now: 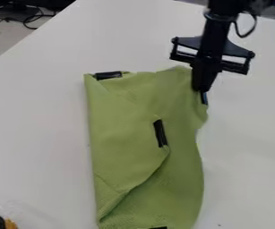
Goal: Fold the cloth from top right to center
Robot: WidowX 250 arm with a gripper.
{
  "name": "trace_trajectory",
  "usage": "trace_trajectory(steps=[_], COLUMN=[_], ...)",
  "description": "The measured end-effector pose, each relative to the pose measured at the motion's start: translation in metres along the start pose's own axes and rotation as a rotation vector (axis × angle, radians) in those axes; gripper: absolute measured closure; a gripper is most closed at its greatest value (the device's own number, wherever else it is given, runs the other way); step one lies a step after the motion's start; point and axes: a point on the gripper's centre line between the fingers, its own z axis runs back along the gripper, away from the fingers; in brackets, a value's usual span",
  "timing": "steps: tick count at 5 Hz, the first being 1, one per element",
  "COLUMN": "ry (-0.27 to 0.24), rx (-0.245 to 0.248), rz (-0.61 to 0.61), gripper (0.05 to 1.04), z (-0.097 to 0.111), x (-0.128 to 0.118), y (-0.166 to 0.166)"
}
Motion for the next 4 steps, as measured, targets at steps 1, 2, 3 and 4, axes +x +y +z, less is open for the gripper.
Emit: trace_trajectory(steps=[1,2,3,4], ry=[-0.013,-0.016,0.006,0.019], rx=[-0.042,-0.088,-0.154,-0.203], rz=[0.104,0.226,0.258,0.283], gripper=[1.03,1.029,1.03,1.03], z=[-0.001,-0.008,-0.028,-0.048], x=[-0.012,-0.034,-0.056,-0.064], y=[0.036,0.081,0.099,0.112])
